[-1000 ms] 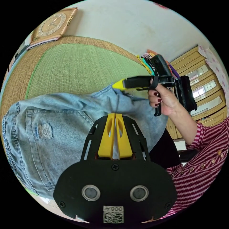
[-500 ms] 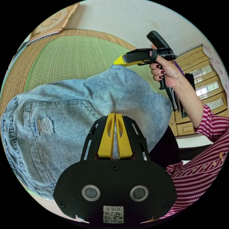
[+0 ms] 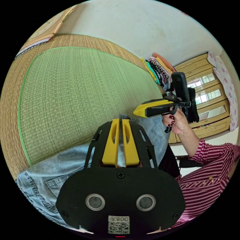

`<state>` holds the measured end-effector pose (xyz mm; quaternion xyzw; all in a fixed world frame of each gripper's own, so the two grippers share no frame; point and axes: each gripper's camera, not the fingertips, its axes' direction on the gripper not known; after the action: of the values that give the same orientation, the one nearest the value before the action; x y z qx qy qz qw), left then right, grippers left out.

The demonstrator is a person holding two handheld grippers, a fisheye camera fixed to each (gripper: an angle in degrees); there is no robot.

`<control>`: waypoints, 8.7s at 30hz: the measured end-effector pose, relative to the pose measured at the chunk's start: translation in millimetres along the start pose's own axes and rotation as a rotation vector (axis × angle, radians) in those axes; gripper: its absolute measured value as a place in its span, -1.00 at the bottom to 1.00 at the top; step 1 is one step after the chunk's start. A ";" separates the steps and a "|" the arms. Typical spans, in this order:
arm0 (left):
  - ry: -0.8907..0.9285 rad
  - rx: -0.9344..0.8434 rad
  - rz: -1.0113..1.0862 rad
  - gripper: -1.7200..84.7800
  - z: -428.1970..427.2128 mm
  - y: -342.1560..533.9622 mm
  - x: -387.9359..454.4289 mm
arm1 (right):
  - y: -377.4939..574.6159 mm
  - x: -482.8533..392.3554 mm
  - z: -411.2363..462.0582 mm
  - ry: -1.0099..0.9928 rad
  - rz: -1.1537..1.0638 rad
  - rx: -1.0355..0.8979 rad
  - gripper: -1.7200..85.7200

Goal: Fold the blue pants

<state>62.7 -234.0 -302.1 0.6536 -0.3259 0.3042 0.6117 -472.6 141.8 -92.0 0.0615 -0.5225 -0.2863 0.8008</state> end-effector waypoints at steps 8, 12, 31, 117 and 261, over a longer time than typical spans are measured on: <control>-0.048 0.117 -0.002 -0.95 -37.5 13.5 35.4 | 127.9 24.2 25.1 0.103 0.135 -0.034 -0.96; -0.043 0.078 0.006 -0.93 -48.9 0.3 56.6 | 152.0 40.3 23.1 0.016 0.197 0.061 -0.96; -0.219 0.014 -0.050 -0.96 -85.1 1.0 170.7 | 173.3 52.1 -23.2 0.010 0.225 0.120 -0.96; 0.003 -0.518 0.746 -0.83 57.3 -138.8 894.2 | 711.0 309.8 -378.5 -0.082 0.674 0.968 -0.90; -0.200 -0.379 0.455 -0.83 167.9 109.1 602.1 | 615.2 222.7 -182.5 -0.394 0.433 0.523 -0.76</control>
<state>338.2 -438.3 231.7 0.4648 -0.5734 0.3014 0.6036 -6.3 498.4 249.5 0.0957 -0.7223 0.0259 0.6844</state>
